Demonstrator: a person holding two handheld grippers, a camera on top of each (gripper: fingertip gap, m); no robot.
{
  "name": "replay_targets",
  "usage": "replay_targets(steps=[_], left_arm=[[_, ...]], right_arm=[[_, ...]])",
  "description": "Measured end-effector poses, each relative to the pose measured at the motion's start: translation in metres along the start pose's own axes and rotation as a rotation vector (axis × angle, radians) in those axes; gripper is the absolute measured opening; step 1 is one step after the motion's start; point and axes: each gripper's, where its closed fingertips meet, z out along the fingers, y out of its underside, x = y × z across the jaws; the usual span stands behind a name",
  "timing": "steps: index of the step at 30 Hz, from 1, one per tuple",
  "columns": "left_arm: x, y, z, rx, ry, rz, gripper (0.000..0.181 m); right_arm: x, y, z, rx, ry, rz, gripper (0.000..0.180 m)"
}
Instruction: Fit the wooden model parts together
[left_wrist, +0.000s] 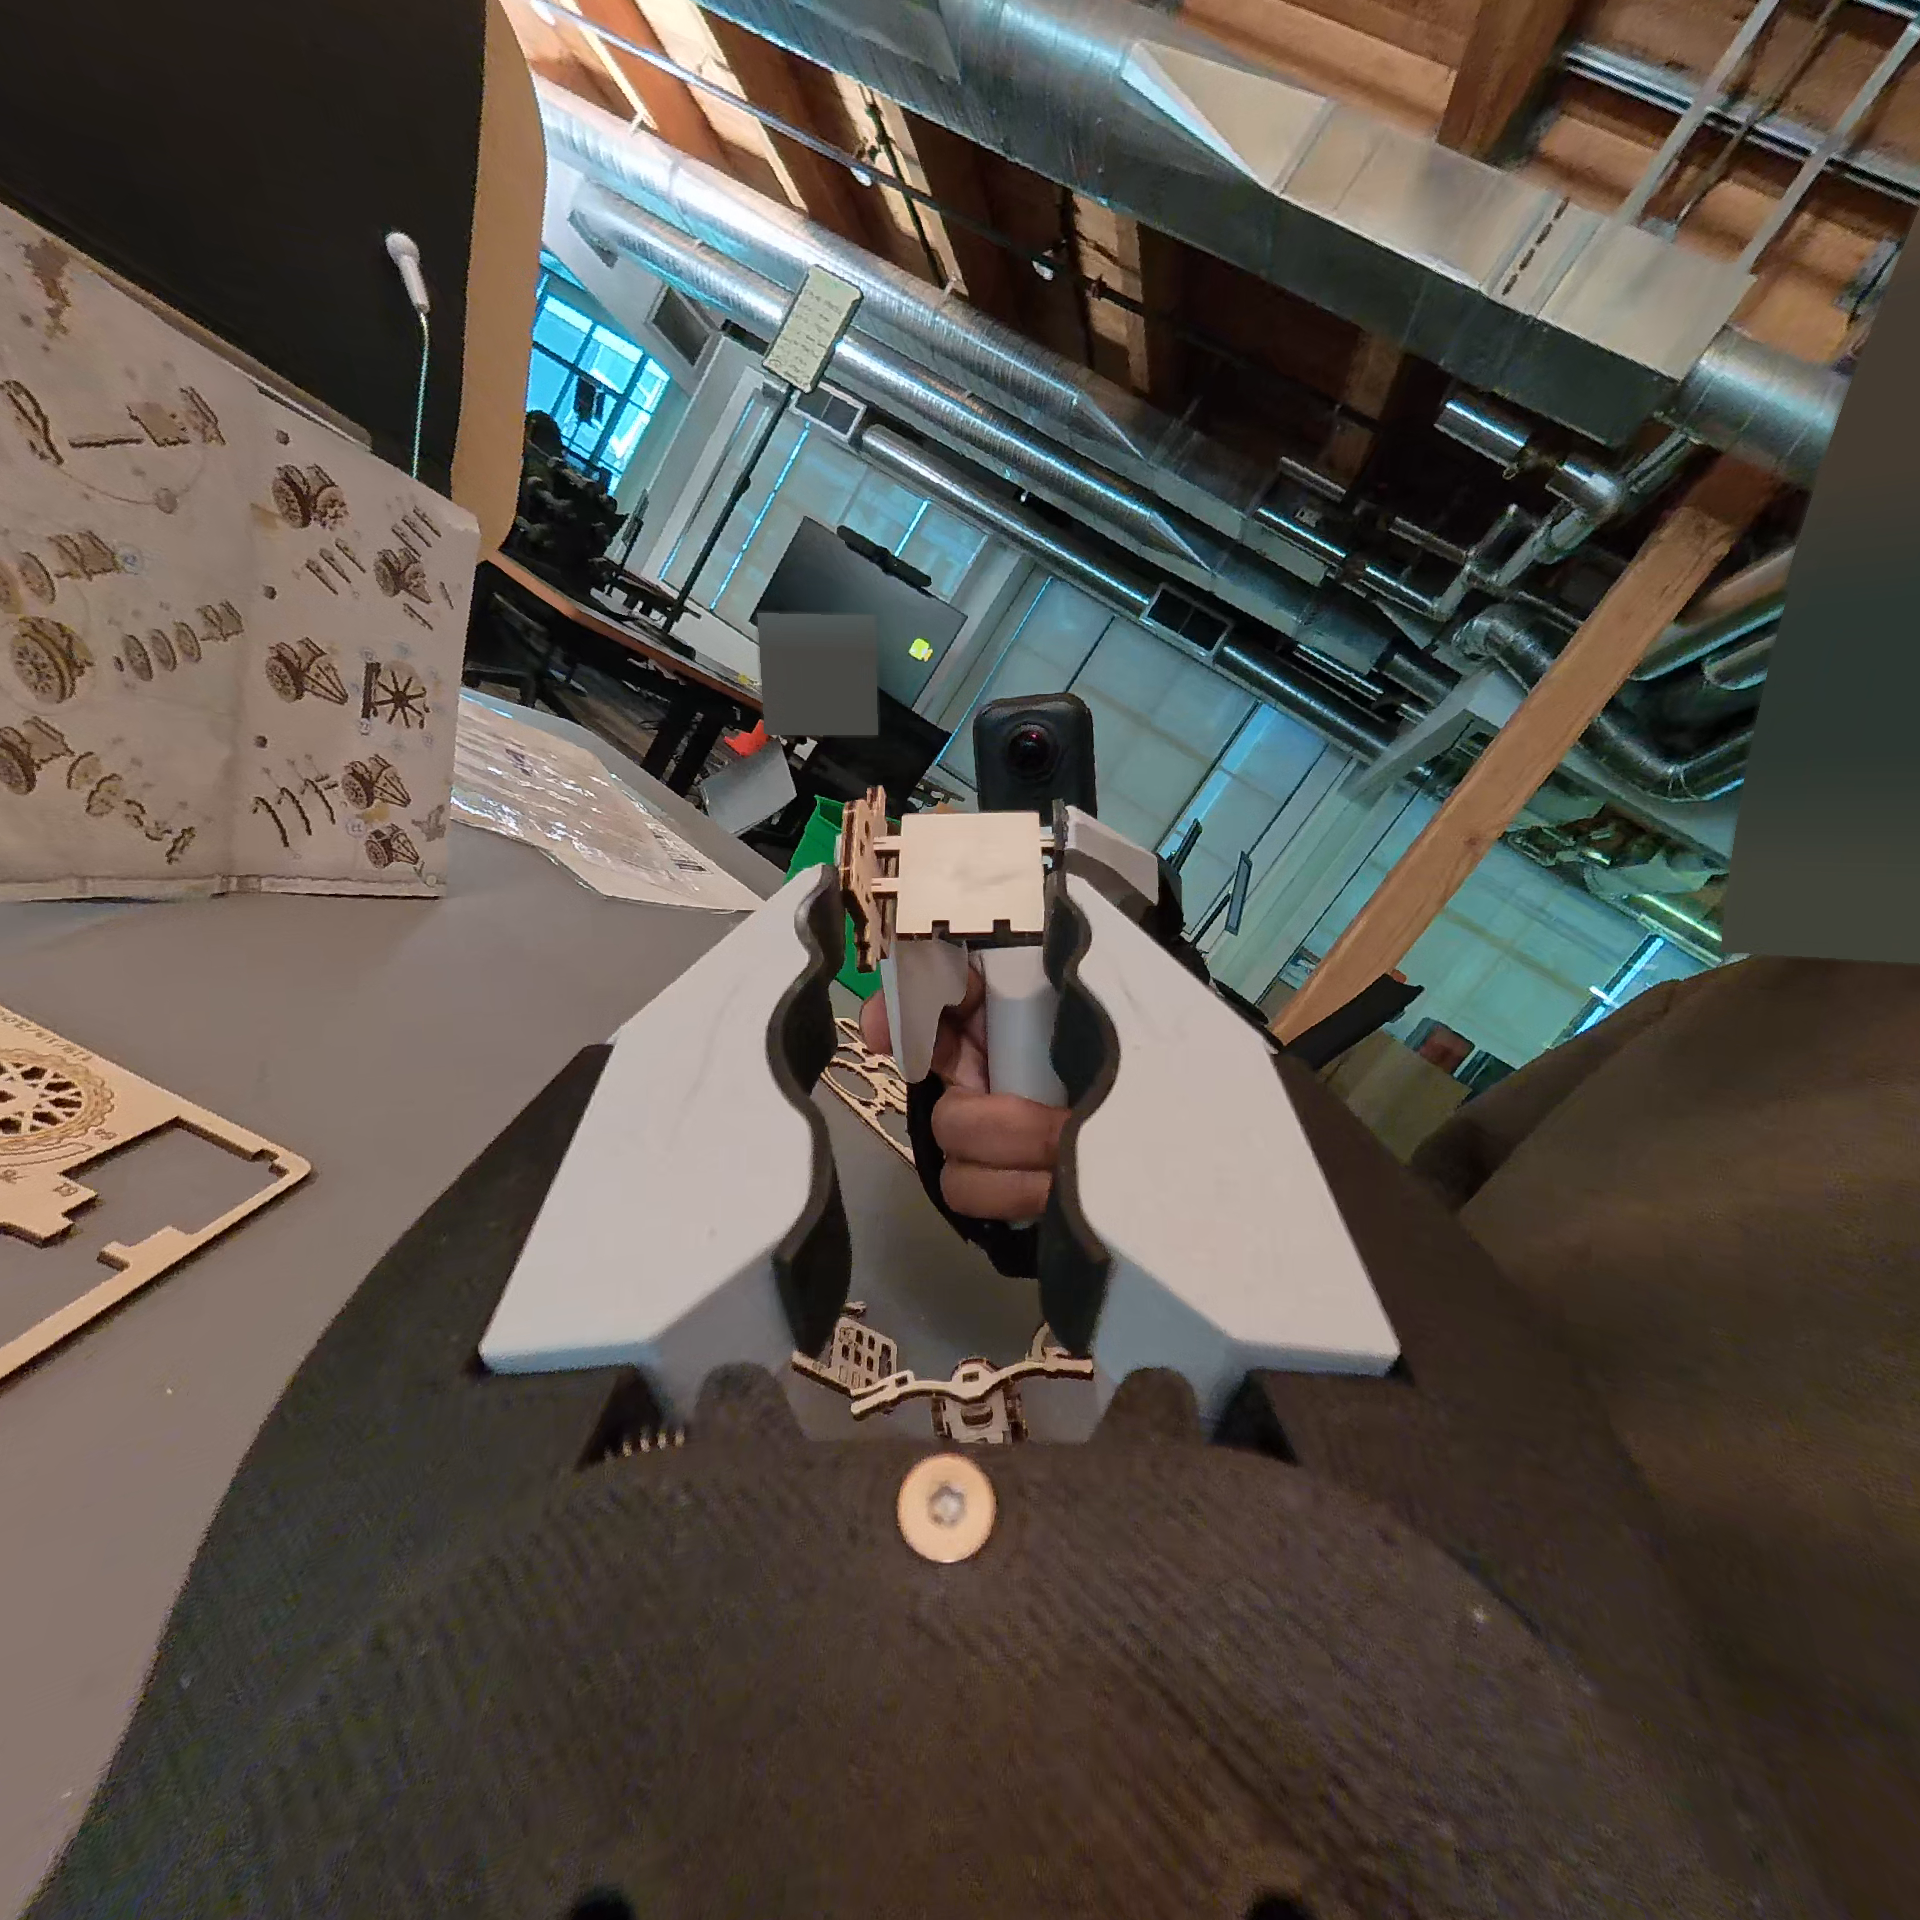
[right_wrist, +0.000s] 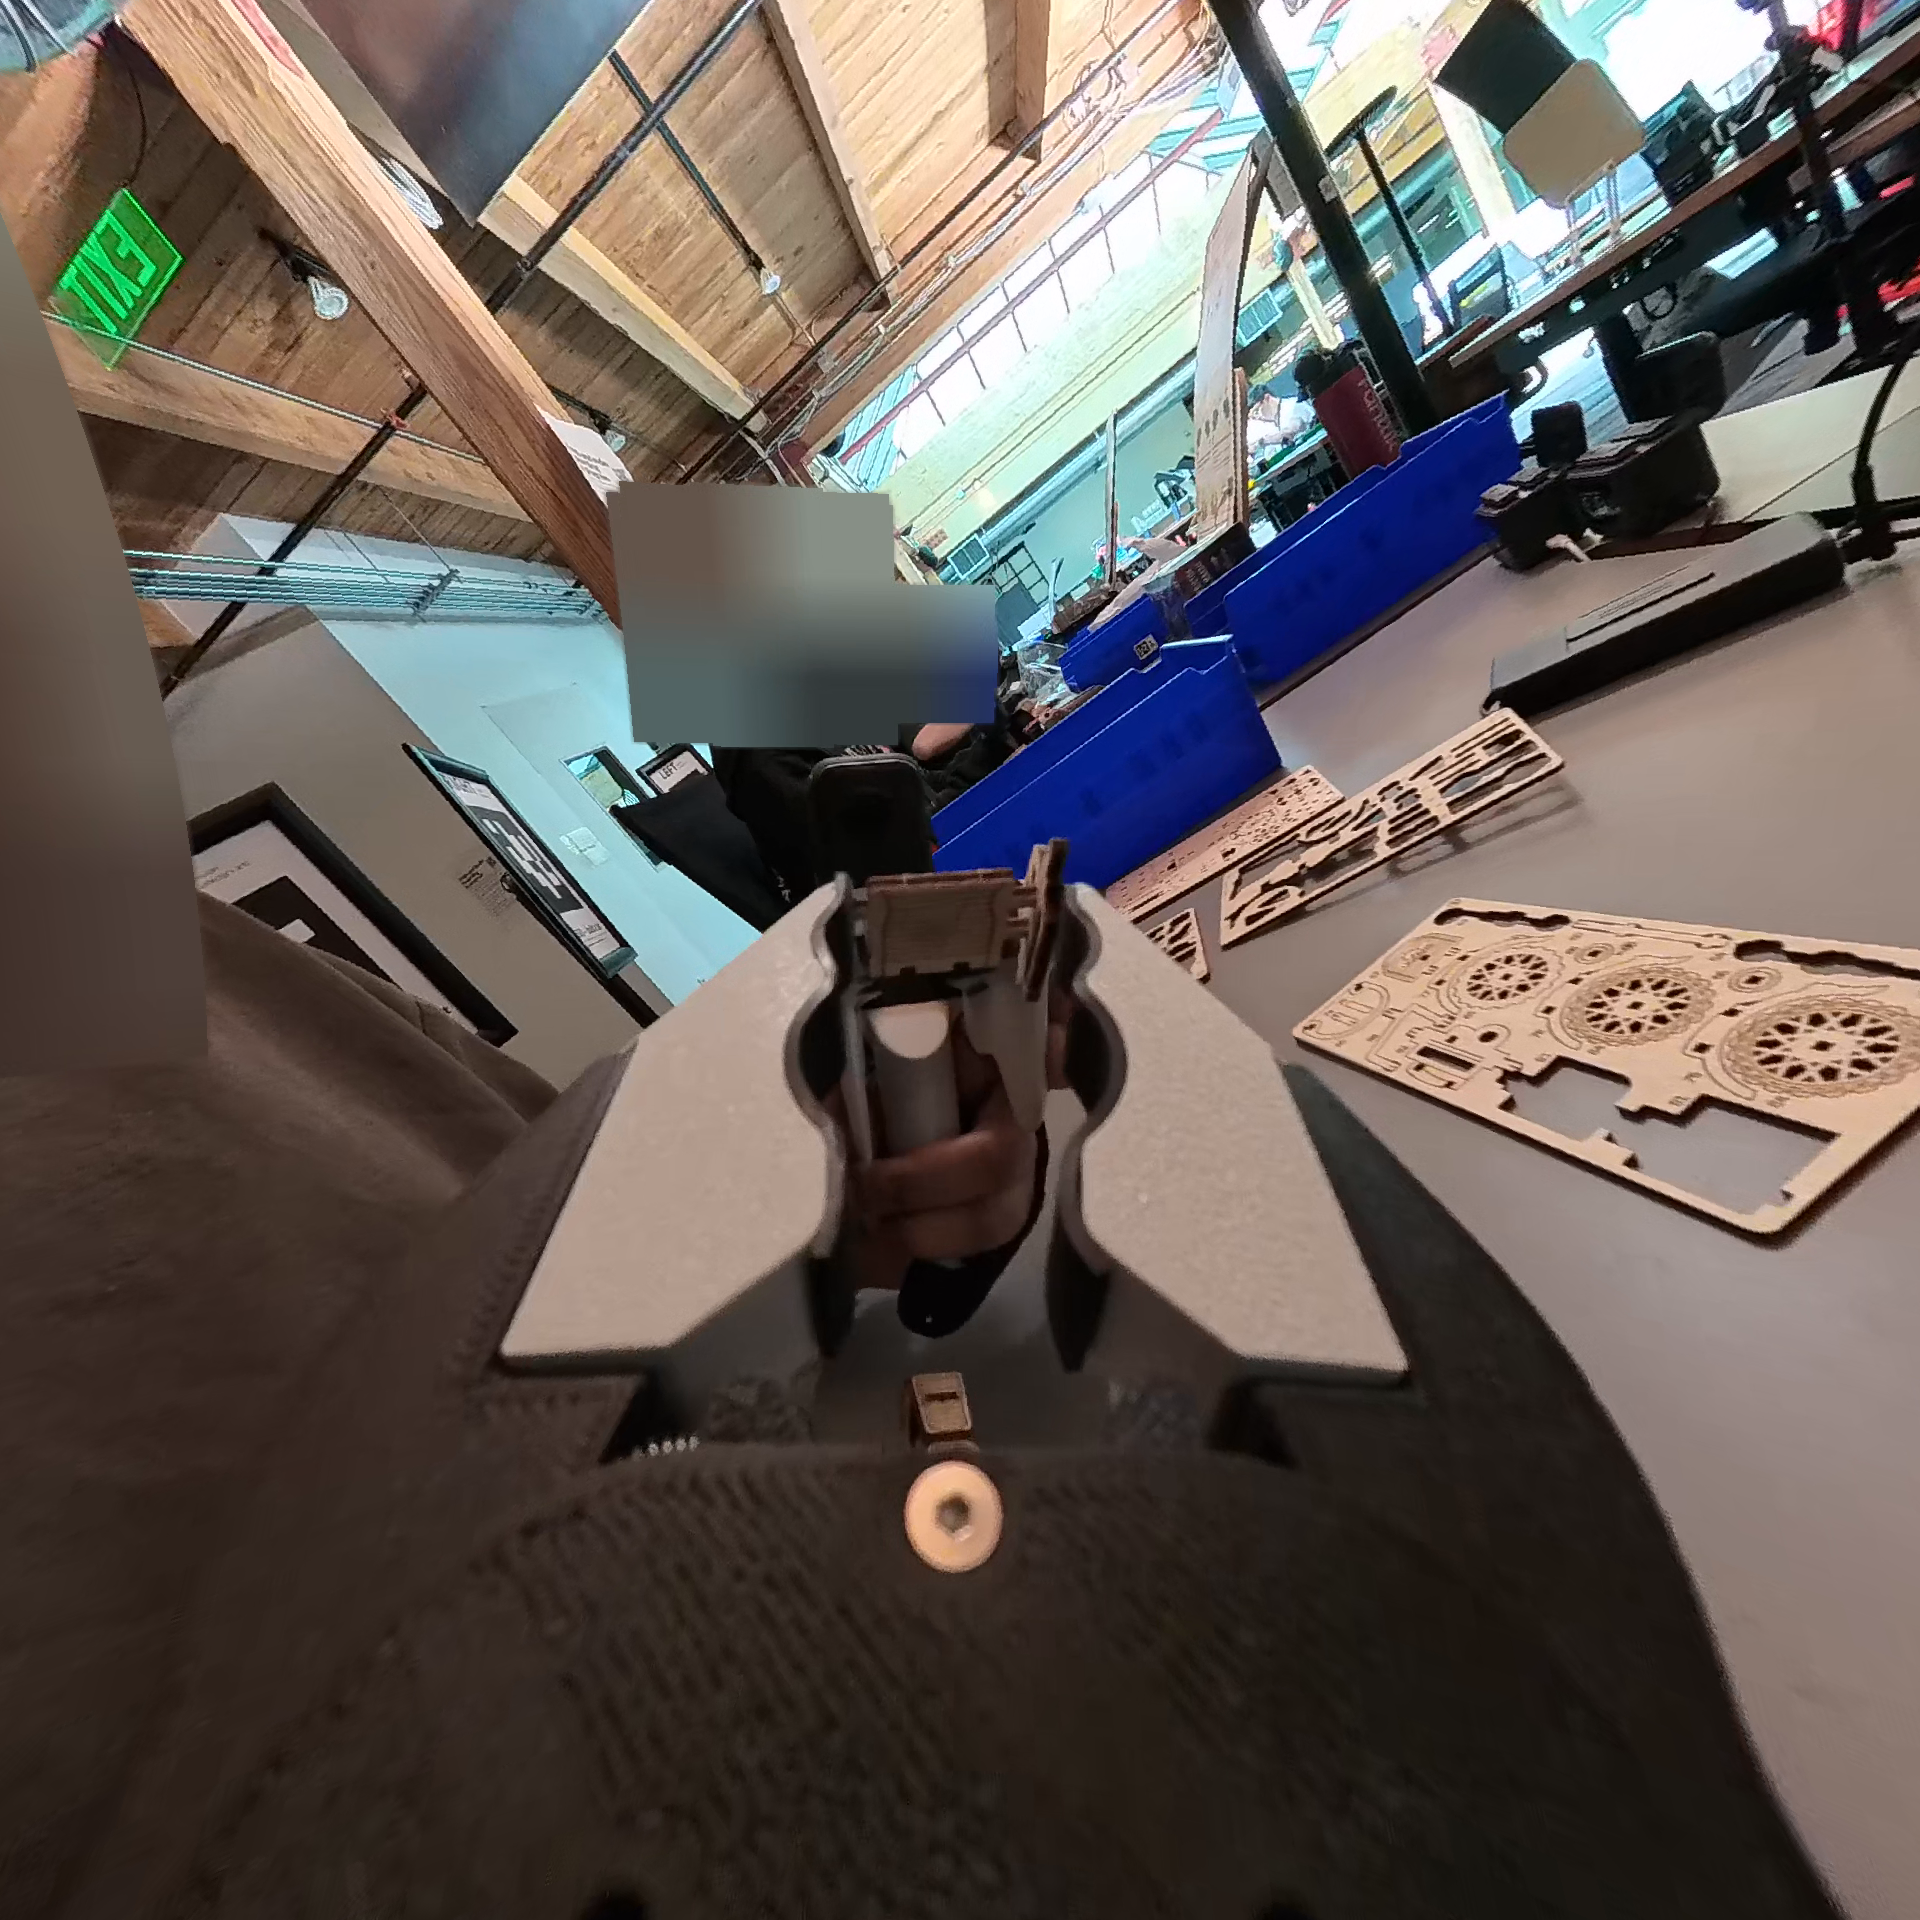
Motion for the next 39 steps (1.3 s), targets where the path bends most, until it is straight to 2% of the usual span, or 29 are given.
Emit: replay_targets(steps=[7, 28, 29, 35, 39], left_arm=[[-0.004, 0.004, 0.000, 0.003, -0.019, -0.029, 0.037], [-0.010, 0.009, 0.001, -0.035, -0.068, 0.003, 0.040], [-0.010, 0.009, 0.001, -0.037, -0.070, 0.003, 0.035], [-0.004, 0.005, 0.002, -0.006, -0.049, -0.022, 0.034], [-0.001, 0.002, 0.001, -0.003, -0.034, -0.010, 0.034]], right_arm=[[0.006, 0.001, -0.001, 0.048, 0.004, 0.025, 0.040], [0.012, 0.004, -0.002, 0.036, 0.036, 0.069, 0.038], [0.012, 0.004, -0.002, 0.036, 0.036, 0.066, 0.036], [0.005, 0.000, -0.001, 0.022, 0.048, -0.039, 0.035], [0.001, -0.001, 0.000, 0.020, 0.015, -0.032, 0.035]])
